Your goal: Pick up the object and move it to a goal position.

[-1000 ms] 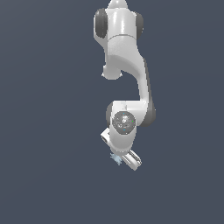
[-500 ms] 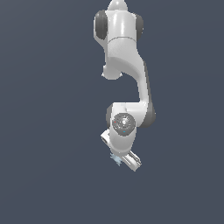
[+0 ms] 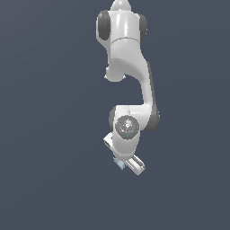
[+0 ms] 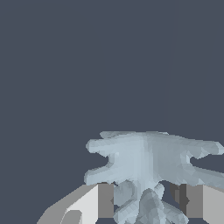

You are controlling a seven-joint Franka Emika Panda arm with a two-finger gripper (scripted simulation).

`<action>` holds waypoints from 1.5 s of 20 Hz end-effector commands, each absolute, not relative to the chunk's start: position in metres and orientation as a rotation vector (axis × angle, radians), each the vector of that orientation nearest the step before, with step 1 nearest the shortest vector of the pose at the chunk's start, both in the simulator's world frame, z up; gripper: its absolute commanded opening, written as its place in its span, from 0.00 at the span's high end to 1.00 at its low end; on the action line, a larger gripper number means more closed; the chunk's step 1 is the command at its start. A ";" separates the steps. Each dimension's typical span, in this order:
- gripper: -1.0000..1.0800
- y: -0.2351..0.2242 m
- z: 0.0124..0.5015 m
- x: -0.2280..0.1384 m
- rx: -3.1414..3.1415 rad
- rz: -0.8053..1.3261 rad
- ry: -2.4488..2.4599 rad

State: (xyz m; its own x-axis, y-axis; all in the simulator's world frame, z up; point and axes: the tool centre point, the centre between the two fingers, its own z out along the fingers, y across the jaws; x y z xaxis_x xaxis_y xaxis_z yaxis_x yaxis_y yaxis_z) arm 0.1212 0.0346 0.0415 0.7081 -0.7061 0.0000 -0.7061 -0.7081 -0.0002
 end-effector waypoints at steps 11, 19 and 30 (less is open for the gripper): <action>1.00 0.040 0.059 0.103 -2.903 0.000 1.200; 1.00 0.048 0.090 0.071 -2.903 0.000 1.200; 1.00 0.066 0.150 0.009 -2.902 0.001 1.199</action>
State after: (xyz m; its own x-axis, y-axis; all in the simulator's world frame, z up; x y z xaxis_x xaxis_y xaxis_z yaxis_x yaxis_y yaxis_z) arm 0.0186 0.0635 0.1404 0.7082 -0.7060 -0.0014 -0.7060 -0.7082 -0.0005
